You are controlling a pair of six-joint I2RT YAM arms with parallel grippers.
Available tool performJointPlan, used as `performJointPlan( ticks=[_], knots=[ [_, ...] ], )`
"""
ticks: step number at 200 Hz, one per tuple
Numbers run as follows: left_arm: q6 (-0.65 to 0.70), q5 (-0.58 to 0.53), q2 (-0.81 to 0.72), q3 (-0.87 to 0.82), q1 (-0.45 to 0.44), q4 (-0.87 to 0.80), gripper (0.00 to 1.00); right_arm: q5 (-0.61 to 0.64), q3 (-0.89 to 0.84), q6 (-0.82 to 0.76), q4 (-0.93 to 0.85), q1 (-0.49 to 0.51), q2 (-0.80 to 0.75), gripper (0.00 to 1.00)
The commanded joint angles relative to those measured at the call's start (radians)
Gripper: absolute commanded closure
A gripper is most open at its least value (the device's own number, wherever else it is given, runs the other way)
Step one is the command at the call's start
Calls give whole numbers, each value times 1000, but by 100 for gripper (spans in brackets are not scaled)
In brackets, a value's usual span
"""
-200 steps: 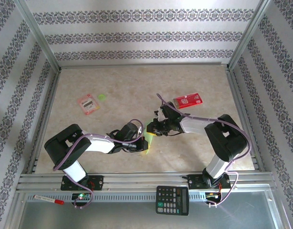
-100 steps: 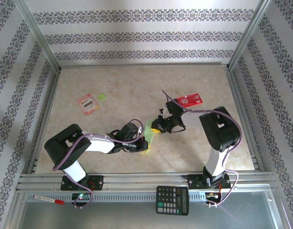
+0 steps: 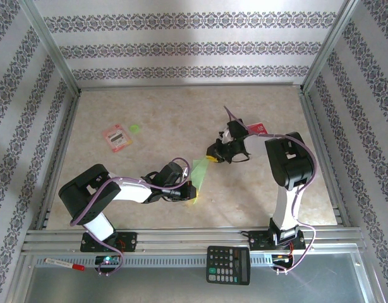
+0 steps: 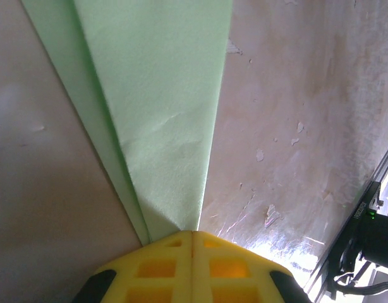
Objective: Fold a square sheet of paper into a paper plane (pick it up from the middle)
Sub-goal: Perform the fifth fold on the wing at the bottom-center of the table.
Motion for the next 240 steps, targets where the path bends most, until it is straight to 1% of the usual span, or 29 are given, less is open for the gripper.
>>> performJointPlan(
  ticks=[1,15,30,51,66,109,156,175,195,240],
  knots=[
    [33,-39,48,-24,6,-195,100,51,39,-36,-34,-42,-1,84],
    [30,-37,43,-17,6,-199,100,41,25,-33,-31,-46,-53,84],
    [26,-39,37,-12,6,-204,100,36,-23,-24,-18,-28,-133,83],
    [26,-43,32,2,6,-212,100,39,-129,10,16,28,-238,83],
    [24,-44,29,8,6,-214,100,49,-188,42,45,91,-280,83],
    [28,-49,25,27,6,-238,100,73,-297,147,165,226,-278,84],
    [26,-62,25,24,5,-241,100,103,-398,247,276,315,-278,85],
    [26,-63,22,20,6,-241,100,115,-426,264,287,327,-273,85],
    [26,-65,20,17,6,-240,100,115,-428,253,290,316,-256,85],
    [33,-65,26,7,6,-239,100,102,-335,165,204,210,-195,85]
  ],
)
